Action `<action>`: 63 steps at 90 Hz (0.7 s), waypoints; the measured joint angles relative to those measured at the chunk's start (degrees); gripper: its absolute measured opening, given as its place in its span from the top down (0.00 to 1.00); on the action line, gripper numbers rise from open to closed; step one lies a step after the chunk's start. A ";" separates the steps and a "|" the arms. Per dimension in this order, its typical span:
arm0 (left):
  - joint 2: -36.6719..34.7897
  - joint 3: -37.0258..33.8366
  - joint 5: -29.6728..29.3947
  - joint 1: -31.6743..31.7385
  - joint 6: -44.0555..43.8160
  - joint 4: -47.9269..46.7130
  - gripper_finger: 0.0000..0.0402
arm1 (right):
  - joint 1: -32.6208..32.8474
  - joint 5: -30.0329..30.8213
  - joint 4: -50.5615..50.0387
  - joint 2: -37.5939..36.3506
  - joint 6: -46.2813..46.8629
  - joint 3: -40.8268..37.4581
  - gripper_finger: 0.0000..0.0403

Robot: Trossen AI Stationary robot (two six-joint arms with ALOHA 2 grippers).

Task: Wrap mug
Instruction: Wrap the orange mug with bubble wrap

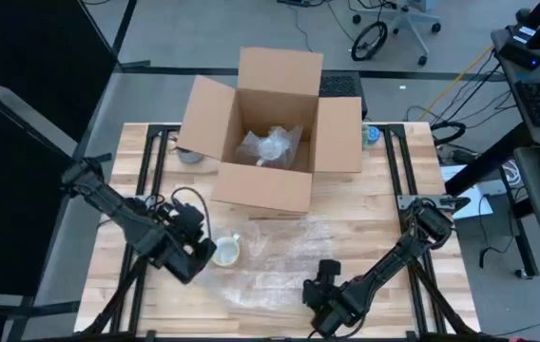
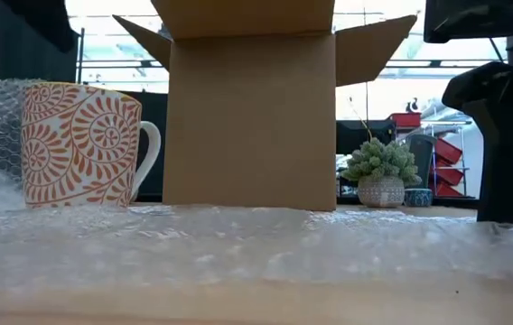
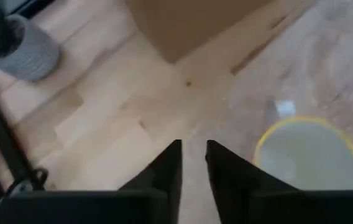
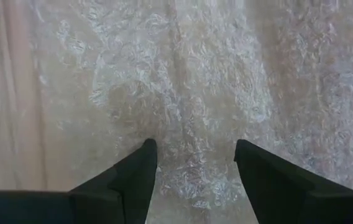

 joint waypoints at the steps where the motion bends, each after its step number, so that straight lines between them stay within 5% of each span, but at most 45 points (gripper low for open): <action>1: 0.02 0.00 0.11 0.40 0.97 0.81 0.77 | 0.00 0.00 0.00 0.00 0.00 0.00 0.50; 11: 0.16 0.00 1.66 3.35 10.01 9.65 0.66 | 0.00 -0.04 0.02 0.00 0.00 0.00 0.50; 26: 2.03 0.02 1.97 5.95 12.46 12.14 0.56 | 0.15 -0.05 0.02 0.00 -0.15 0.00 0.50; 63: 12.16 -0.02 5.49 7.04 13.26 10.99 0.54 | 0.70 0.10 0.03 0.00 -0.20 0.02 0.50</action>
